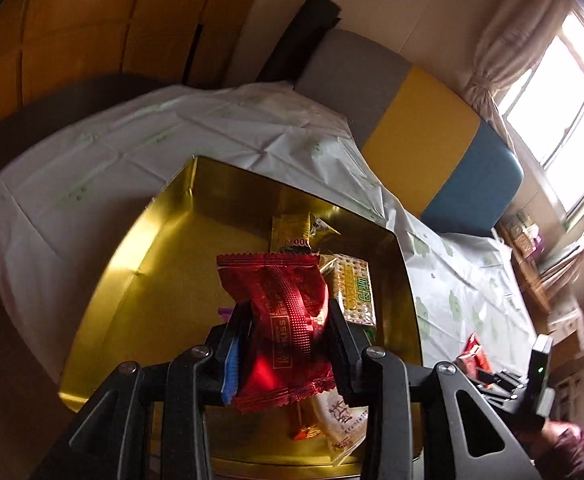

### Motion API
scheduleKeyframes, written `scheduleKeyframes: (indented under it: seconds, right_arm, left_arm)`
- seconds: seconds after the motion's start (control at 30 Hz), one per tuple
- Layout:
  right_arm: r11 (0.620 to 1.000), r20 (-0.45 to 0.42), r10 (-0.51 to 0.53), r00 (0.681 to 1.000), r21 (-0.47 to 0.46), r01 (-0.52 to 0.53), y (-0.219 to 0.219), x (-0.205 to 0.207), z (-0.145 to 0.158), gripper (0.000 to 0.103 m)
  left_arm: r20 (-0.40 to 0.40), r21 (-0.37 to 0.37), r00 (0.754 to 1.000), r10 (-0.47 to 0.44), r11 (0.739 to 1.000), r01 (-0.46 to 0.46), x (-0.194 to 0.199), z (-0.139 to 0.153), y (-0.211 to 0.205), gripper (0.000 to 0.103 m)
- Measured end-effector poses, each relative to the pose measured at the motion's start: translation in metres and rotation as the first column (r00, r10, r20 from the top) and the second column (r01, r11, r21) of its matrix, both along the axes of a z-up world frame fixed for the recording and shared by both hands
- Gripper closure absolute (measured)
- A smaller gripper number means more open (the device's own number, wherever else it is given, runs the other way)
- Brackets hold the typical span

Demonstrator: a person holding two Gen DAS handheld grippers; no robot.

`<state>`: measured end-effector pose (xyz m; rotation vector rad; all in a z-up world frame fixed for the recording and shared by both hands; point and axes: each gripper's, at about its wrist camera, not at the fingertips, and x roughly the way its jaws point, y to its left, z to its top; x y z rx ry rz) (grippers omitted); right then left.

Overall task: Organize snacks
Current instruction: 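Carry the dark red packet into the gold tray and open the left gripper while the right holds its packet, then carry the white-and-red packet toward the gold tray with the right gripper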

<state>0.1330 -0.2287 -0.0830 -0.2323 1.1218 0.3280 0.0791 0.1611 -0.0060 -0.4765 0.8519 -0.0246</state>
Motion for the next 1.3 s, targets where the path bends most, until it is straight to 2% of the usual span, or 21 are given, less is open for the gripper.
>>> scheduleKeyframes:
  seconds: [0.13,0.23,0.3,0.43,0.6,0.7,0.8,0.87,1.3]
  right_arm:
    - [1.0,0.002,-0.004,1.0,0.003,0.004,0.0,-0.001,0.0,0.065]
    - [1.0,0.003,-0.004,1.0,0.004,0.004,-0.001,-0.001,0.0,0.065]
    - [1.0,0.002,-0.004,1.0,0.006,0.004,-0.002,-0.001,0.0,0.065]
    - [1.0,0.003,0.001,1.0,0.0,-0.001,-0.001,-0.002,0.0,0.065]
    - [1.0,0.005,0.006,1.0,-0.005,-0.006,-0.001,-0.001,0.0,0.065]
    - [1.0,0.01,0.009,1.0,-0.015,-0.009,0.001,-0.002,0.0,0.065]
    - [1.0,0.014,0.01,1.0,-0.021,-0.01,0.001,-0.002,0.0,0.066]
    - [1.0,0.014,0.01,1.0,-0.021,-0.01,0.001,-0.002,0.0,0.066]
    - [0.999,0.018,-0.029,0.999,-0.025,0.03,0.0,-0.006,0.001,0.066]
  left_arm:
    - [-0.042,-0.002,0.999,-0.035,0.999,0.035,0.018,-0.016,-0.014,0.065]
    - [-0.083,0.001,0.991,-0.104,0.995,0.104,0.039,-0.033,-0.029,0.063]
    - [-0.124,0.016,0.987,-0.107,0.994,0.109,0.048,-0.045,-0.035,0.063]
    - [-0.14,0.064,0.985,-0.097,0.992,0.106,0.048,-0.052,-0.04,0.059]
    - [-0.12,0.11,0.991,-0.056,0.992,0.069,0.034,-0.047,-0.035,0.058]
    - [-0.121,0.197,0.993,-0.013,0.98,0.037,0.027,-0.042,-0.033,0.06]
    - [-0.082,0.211,0.997,-0.003,0.977,0.02,0.018,-0.031,-0.03,0.06]
    - [-0.065,0.25,0.998,0.002,0.968,0.014,0.012,-0.025,-0.032,0.06]
    - [-0.011,0.333,1.0,-0.013,0.943,0.016,-0.026,-0.001,-0.039,0.058]
